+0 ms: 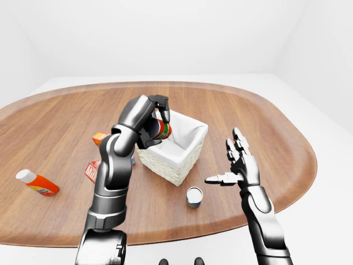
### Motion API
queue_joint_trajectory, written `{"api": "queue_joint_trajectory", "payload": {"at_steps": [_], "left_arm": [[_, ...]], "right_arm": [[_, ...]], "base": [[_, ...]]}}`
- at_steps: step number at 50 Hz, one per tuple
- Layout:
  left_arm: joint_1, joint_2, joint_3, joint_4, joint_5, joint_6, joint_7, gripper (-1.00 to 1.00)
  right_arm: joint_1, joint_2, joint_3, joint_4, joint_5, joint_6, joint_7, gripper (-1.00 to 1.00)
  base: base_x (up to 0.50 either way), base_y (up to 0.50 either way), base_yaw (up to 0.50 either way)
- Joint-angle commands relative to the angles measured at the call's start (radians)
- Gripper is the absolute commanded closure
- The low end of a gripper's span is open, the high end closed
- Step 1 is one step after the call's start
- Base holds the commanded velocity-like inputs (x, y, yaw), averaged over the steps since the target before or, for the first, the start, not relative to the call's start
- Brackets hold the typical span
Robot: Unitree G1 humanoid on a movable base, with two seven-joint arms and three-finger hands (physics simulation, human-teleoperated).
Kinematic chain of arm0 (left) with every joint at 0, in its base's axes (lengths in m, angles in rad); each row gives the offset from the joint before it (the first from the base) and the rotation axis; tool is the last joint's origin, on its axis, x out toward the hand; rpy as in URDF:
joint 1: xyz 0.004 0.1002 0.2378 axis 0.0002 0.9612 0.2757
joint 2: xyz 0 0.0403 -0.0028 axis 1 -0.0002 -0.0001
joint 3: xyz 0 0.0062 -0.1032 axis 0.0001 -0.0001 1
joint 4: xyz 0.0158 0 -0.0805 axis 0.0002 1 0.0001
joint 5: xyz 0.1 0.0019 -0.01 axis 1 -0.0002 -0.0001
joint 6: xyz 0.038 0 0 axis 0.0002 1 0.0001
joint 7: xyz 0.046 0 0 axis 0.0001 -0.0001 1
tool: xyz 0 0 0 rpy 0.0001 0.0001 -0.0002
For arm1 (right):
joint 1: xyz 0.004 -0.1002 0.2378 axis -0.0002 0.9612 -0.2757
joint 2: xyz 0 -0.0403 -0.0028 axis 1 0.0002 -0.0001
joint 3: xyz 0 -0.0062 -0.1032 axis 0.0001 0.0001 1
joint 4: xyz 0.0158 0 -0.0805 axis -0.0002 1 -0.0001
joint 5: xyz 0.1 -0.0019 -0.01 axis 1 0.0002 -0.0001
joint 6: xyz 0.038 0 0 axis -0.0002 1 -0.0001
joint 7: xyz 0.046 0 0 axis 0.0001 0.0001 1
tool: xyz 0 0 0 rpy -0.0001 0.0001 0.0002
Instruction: Pick up the tomato sauce, and put it in the basket.
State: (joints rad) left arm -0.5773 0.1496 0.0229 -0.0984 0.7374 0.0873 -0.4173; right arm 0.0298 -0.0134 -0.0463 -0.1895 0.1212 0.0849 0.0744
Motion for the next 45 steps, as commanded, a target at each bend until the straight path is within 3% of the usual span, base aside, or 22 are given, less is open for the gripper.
{"api": "queue_joint_trajectory", "payload": {"at_steps": [1, 19, 32, 45], "left_arm": [[-0.080, 0.011, -0.002, 0.191, -0.022, 0.000, 0.082, 1.00], [-0.220, 0.007, -0.013, 0.474, -0.049, 0.000, 0.172, 1.00], [-0.291, -0.006, -0.025, 0.556, -0.050, 0.000, 0.186, 1.00], [-0.401, -0.007, -0.030, 0.808, -0.062, 0.000, 0.261, 1.00]], "right_arm": [[-0.002, -0.001, -0.001, 0.007, 0.001, -0.002, 0.001, -1.00], [-0.010, -0.004, -0.008, 0.005, 0.003, 0.002, -0.004, -1.00], [-0.010, -0.004, -0.009, 0.018, 0.003, 0.002, -0.002, -1.00], [-0.014, -0.004, -0.010, 0.010, 0.007, 0.002, -0.005, -1.00]], "base": [[0.00, 0.00, 0.00], [0.00, 0.00, 0.00], [0.00, 0.00, 0.00], [0.00, 0.00, 0.00]]}}
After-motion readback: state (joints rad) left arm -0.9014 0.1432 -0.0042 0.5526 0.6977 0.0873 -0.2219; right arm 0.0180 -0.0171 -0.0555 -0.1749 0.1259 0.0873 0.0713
